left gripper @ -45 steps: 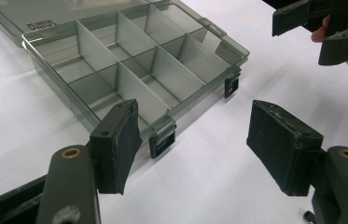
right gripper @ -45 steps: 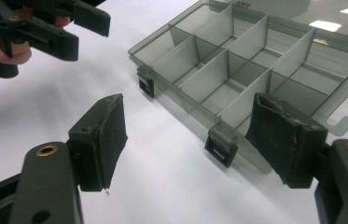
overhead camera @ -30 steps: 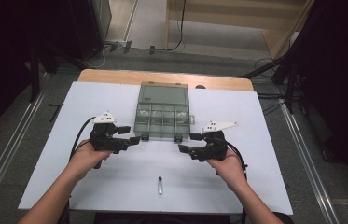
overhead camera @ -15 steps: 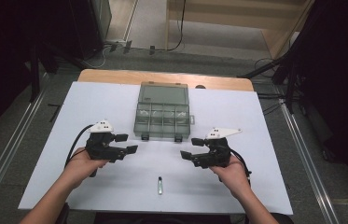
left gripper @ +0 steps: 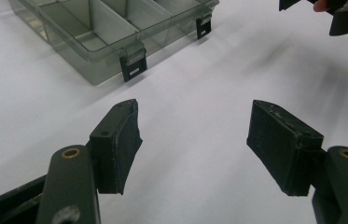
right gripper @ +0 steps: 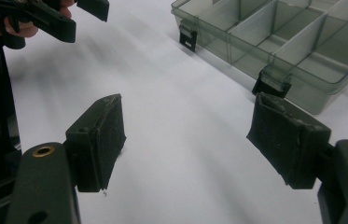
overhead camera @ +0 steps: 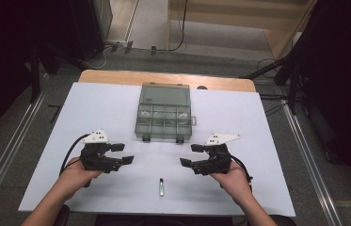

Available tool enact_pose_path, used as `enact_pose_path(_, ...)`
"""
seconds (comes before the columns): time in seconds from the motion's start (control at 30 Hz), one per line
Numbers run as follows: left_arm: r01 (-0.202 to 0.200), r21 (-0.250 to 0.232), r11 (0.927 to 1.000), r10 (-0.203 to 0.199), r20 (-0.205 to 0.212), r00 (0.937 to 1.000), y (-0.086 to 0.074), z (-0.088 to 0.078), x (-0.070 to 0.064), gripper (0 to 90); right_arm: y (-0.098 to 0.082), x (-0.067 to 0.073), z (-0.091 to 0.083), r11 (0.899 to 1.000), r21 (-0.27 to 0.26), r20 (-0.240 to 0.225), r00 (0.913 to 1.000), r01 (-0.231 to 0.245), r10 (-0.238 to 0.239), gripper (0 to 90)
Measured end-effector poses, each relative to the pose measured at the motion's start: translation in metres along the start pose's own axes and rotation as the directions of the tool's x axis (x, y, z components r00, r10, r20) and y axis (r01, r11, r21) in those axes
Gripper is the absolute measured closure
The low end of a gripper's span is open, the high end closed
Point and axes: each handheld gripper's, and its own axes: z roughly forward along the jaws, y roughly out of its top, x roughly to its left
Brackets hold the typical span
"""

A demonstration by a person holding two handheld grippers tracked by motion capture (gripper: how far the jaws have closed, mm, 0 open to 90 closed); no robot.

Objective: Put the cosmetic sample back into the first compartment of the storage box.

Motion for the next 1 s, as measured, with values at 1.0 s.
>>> enact_pose_path(1.0, 0.028, -0.011, 0.9996, -0.028, -0.003, 0.9996, -0.008, -0.01, 0.003, 33.7, 0.006, 0.026, 0.029, 0.994, 0.099, -0.056, 0.9977, 0.043, -0.037, 25.2)
